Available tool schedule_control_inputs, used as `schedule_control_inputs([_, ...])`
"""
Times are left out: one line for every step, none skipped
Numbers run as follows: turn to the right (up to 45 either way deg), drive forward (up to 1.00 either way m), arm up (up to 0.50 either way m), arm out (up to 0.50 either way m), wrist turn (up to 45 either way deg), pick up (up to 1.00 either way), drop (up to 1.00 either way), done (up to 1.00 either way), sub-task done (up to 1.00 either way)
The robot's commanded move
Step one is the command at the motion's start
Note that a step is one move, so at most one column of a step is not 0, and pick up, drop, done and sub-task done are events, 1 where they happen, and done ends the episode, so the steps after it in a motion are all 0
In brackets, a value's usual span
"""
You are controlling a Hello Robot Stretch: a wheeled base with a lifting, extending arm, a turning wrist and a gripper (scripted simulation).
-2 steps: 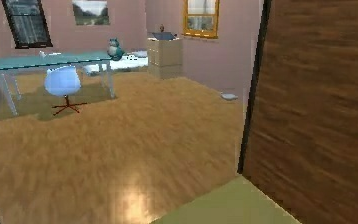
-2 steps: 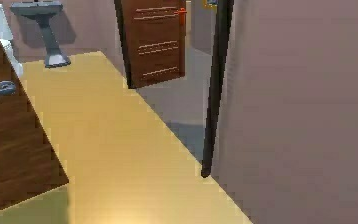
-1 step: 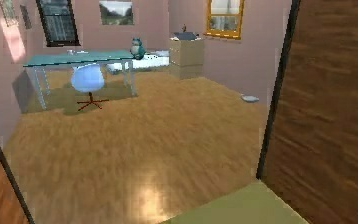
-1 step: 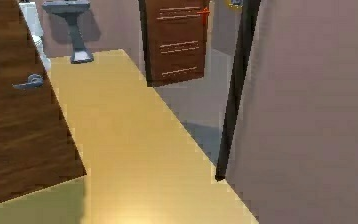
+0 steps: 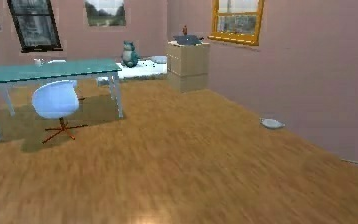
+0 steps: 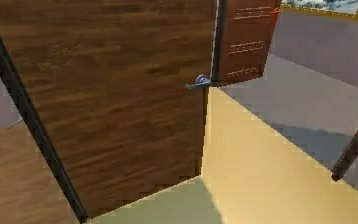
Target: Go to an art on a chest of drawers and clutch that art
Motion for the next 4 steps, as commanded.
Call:
schedule_control_inputs([0.0,1.0,0.0,0.0,0.0,0.0,0.0,0.0,0.0])
schedule_control_inputs([0.0,1.0,0.0,0.0,0.0,0.0,0.0,0.0,0.0])
schedule_control_inputs([0.0,1.0,0.0,0.0,0.0,0.0,0.0,0.0,0.0])
schedule_control_inputs([-6.0,0.0,0.0,0.0,0.0,0.0,0.0,0.0,0.0])
